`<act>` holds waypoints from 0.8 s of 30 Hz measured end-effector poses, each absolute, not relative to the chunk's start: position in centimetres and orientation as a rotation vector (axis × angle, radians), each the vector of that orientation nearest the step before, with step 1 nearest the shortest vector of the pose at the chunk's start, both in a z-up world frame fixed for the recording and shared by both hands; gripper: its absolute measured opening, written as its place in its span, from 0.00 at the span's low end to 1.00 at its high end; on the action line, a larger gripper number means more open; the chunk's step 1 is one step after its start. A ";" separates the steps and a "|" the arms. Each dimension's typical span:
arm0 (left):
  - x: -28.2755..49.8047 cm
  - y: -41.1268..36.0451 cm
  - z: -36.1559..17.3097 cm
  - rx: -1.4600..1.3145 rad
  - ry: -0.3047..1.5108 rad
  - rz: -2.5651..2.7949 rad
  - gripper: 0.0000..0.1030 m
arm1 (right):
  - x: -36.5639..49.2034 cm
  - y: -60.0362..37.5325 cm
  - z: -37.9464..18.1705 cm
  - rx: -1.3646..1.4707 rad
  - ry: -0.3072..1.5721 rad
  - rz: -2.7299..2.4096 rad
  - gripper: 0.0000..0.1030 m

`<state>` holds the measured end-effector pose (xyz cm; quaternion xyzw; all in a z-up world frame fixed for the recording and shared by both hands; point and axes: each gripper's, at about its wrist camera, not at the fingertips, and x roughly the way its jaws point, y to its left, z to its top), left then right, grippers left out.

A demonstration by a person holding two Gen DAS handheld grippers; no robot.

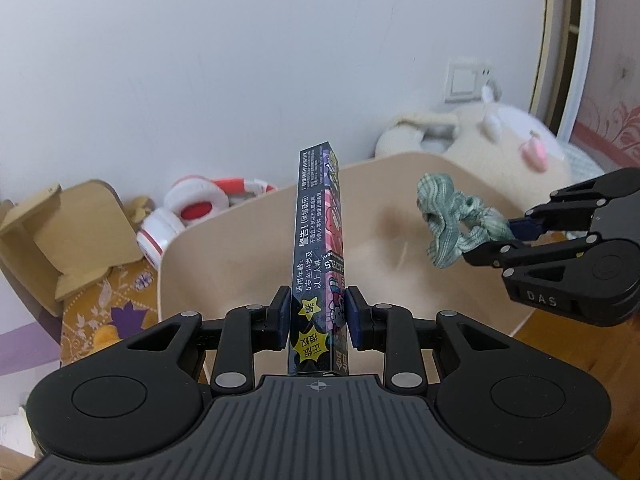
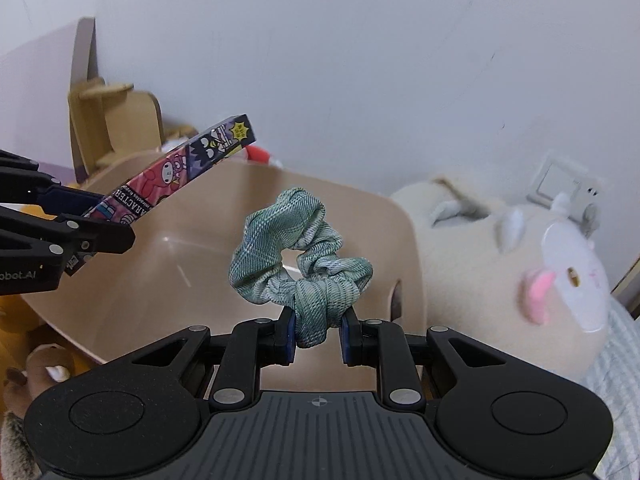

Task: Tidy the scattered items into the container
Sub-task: 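Lift the pen box with the left tool while the right tool carries the scrunchie over the basket, then open both tools to drop the pen box and scrunchie into the basket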

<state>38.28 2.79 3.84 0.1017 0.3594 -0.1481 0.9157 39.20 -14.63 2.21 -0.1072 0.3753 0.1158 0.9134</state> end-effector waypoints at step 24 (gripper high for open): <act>39.4 2.6 2.3 0.212 0.781 -0.267 0.64 | 40.0 -15.7 0.4 -0.196 0.841 0.219 0.58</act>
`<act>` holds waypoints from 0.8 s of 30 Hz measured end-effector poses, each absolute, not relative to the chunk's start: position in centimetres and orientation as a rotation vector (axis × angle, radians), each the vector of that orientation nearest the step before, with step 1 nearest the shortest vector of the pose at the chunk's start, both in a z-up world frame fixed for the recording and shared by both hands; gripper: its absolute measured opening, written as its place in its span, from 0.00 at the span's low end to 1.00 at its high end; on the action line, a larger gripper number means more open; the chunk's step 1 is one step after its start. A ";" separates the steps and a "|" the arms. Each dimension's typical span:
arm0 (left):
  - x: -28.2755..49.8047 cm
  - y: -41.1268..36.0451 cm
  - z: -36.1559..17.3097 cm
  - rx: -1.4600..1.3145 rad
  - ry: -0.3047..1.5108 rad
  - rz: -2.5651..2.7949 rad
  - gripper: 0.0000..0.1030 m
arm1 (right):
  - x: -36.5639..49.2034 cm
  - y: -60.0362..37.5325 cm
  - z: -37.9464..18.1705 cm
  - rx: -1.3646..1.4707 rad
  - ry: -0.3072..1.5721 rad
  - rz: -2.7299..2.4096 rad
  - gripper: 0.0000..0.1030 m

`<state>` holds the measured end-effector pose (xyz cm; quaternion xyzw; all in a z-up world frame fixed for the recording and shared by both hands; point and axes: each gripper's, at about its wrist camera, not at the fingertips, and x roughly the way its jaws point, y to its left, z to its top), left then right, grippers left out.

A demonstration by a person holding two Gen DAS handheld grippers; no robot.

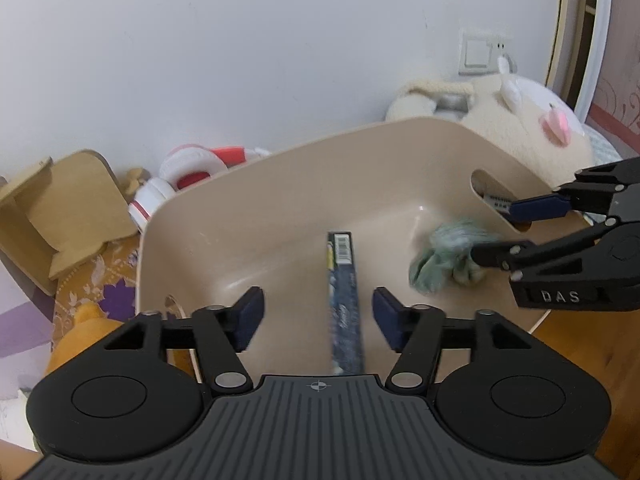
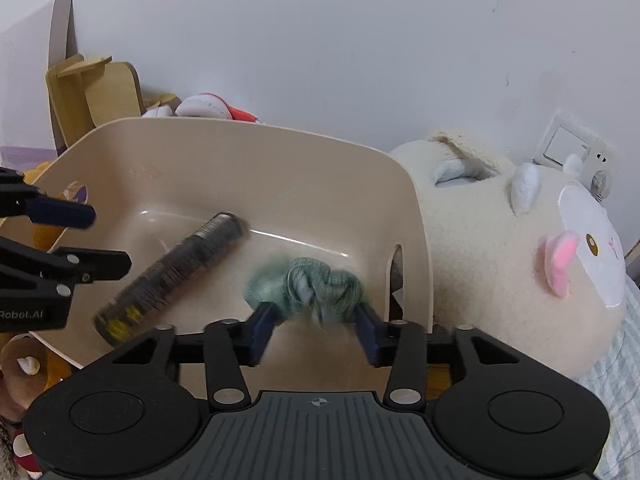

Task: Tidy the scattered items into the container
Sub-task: 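Open both tools to drop the pen box and scrunchie into the basket, then move both tools back toward the remaining items beside the basket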

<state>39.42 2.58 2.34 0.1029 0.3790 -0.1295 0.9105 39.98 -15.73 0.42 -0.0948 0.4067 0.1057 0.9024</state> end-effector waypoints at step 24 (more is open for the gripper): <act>30.3 6.7 9.2 0.082 0.610 -0.173 0.70 | 32.7 -16.6 6.3 -0.134 0.692 0.239 0.84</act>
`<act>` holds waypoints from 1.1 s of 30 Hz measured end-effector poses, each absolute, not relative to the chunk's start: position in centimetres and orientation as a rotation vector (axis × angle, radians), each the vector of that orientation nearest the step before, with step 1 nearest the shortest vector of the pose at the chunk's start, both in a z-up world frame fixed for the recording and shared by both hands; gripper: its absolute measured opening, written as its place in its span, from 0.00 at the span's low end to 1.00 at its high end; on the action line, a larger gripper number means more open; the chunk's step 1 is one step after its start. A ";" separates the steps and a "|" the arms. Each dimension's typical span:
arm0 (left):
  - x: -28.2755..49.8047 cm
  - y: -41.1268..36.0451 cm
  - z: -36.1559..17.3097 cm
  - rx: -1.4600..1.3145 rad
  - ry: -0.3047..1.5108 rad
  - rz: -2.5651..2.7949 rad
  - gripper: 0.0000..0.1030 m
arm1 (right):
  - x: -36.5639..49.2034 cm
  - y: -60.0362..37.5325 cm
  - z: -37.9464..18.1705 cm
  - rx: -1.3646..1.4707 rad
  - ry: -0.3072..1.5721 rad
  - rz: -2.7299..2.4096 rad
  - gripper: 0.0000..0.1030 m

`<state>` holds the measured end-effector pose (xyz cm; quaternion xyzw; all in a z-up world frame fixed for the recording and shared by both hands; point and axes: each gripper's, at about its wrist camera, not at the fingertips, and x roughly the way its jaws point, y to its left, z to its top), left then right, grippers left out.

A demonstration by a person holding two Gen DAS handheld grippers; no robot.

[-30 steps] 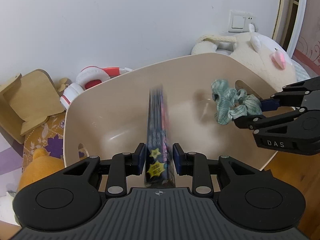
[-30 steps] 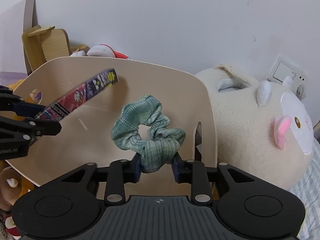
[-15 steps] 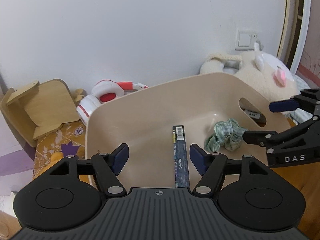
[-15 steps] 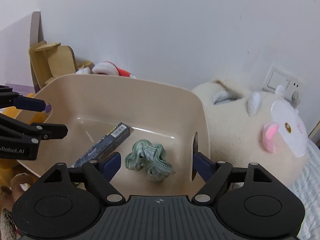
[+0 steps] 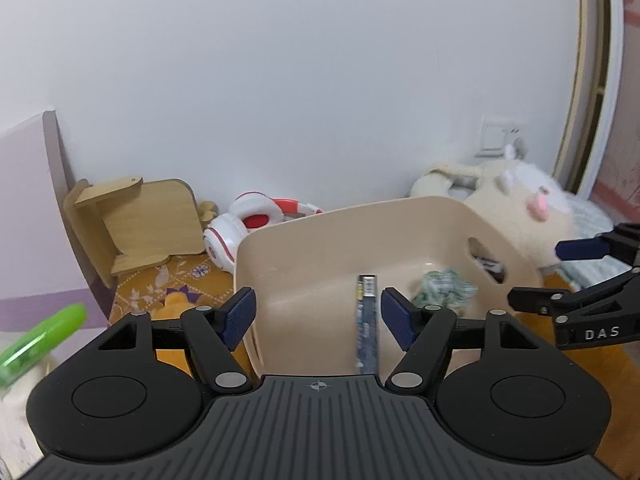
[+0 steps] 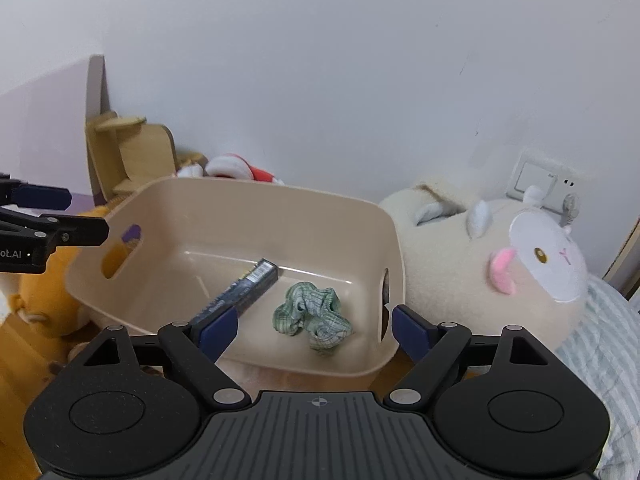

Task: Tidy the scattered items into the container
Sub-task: 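Move both tools back toward the remaining items beside the basket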

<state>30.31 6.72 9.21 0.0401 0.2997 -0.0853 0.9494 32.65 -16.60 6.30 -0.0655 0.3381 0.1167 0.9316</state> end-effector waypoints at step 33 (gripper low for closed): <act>16.4 11.1 1.7 0.082 0.703 -0.164 0.73 | 16.0 -19.3 3.2 0.004 0.706 0.254 1.00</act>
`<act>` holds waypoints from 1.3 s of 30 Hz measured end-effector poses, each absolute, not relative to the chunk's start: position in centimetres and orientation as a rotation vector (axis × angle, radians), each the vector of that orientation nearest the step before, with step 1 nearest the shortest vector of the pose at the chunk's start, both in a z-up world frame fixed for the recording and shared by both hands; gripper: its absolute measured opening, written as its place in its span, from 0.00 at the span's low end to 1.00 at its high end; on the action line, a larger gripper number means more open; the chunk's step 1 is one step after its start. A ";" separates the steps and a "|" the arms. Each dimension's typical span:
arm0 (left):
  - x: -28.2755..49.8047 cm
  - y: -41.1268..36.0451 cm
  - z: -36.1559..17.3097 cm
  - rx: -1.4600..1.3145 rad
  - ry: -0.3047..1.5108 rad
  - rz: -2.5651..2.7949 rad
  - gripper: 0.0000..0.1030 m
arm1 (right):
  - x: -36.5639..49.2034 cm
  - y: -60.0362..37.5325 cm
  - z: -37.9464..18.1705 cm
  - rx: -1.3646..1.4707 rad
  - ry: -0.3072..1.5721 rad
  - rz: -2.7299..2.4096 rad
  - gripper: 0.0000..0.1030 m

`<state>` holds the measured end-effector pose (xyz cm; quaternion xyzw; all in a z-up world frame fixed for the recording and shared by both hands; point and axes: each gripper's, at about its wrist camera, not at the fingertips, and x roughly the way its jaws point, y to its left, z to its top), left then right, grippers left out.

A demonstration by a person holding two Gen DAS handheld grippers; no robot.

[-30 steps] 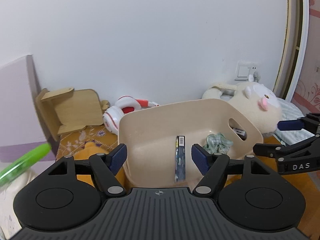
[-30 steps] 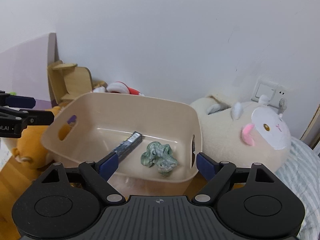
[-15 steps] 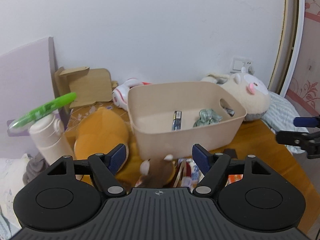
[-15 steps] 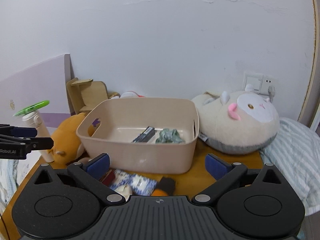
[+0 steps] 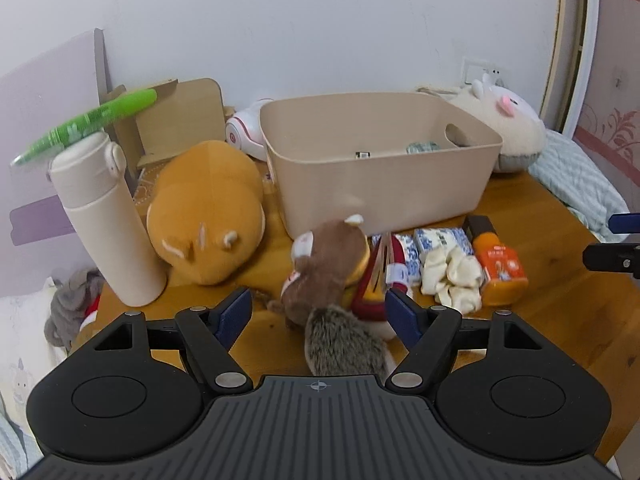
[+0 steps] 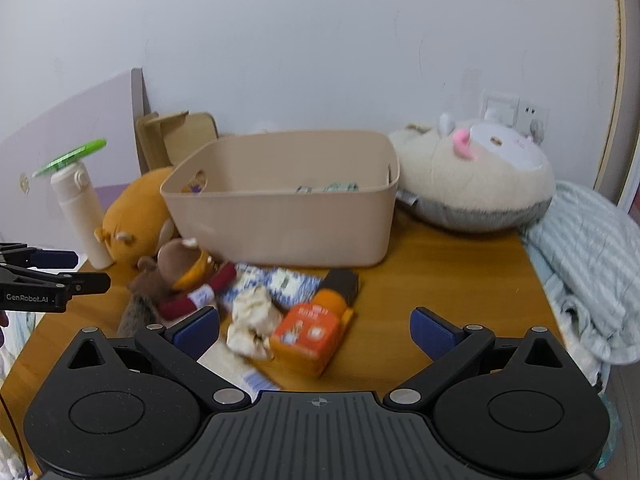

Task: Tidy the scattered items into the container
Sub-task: 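Move both tools back toward the remaining items beside the basket, then grasp the brown bear keychain with the left tool while the right tool grasps the orange bottle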

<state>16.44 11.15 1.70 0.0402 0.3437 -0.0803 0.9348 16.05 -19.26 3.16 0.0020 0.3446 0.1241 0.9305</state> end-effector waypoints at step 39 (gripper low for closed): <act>23.9 10.6 -4.0 0.242 0.731 -0.197 0.73 | 23.0 -17.0 -4.1 0.019 0.861 0.123 1.00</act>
